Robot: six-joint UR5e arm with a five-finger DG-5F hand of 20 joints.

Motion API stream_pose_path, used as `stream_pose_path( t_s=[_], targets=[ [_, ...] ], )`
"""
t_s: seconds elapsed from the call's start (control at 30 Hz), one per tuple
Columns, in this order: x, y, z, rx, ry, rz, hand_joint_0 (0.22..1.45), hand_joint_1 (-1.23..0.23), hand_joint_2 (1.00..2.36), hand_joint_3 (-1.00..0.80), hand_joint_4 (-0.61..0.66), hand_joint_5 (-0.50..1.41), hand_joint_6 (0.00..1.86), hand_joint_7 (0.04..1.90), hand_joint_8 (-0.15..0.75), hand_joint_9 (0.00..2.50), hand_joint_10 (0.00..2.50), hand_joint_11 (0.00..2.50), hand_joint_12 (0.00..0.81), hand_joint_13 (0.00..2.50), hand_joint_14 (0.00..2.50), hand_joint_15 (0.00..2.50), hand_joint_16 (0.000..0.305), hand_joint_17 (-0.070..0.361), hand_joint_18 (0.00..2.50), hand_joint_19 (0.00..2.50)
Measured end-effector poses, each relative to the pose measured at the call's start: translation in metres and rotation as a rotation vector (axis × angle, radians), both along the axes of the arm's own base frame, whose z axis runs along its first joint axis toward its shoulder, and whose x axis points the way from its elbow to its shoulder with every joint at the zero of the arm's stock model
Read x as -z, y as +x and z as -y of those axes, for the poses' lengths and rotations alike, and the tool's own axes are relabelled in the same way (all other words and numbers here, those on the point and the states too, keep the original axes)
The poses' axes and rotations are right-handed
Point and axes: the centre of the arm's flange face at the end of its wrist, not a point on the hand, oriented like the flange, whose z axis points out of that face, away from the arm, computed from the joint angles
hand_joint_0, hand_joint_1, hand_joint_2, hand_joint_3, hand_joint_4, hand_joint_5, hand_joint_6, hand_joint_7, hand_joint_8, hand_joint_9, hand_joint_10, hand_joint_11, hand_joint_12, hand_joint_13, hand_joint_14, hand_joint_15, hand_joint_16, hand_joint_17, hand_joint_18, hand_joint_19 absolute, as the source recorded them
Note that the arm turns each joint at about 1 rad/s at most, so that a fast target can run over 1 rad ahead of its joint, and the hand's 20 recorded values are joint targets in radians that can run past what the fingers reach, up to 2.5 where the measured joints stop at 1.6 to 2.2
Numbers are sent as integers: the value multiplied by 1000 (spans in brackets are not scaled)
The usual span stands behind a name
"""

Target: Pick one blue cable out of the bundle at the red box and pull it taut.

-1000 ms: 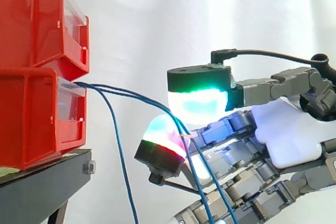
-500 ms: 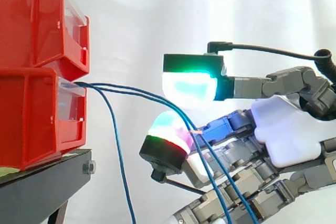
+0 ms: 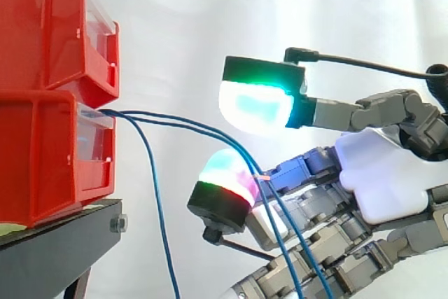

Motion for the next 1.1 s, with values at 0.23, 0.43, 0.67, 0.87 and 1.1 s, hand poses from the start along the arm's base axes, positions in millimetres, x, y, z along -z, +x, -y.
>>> stream_pose_path(
  t_s=[0.23,0.43,0.67,0.87,1.1],
  targets=[
    [0,0,0,0,0,-2,582,-748,1014,-274,136,-156,825,1169,319,921,17,789,414,559,6,196,56,125,673,383],
    [0,0,0,0,0,1,587,-790,1020,-144,117,-160,839,1202,324,893,15,800,414,558,7,193,56,126,679,370],
    [0,0,0,-1,-1,-1,614,-873,1019,-177,71,-176,865,1118,314,838,16,812,406,527,6,185,56,126,672,345],
    [0,0,-1,-1,-1,-2,678,-951,1012,-345,14,-184,863,1065,304,792,16,816,401,499,5,161,55,124,653,303],
    [0,0,-1,-1,-1,-2,776,-950,1014,-321,1,-203,875,1153,289,724,18,779,398,451,4,133,55,123,611,271]
  ],
)
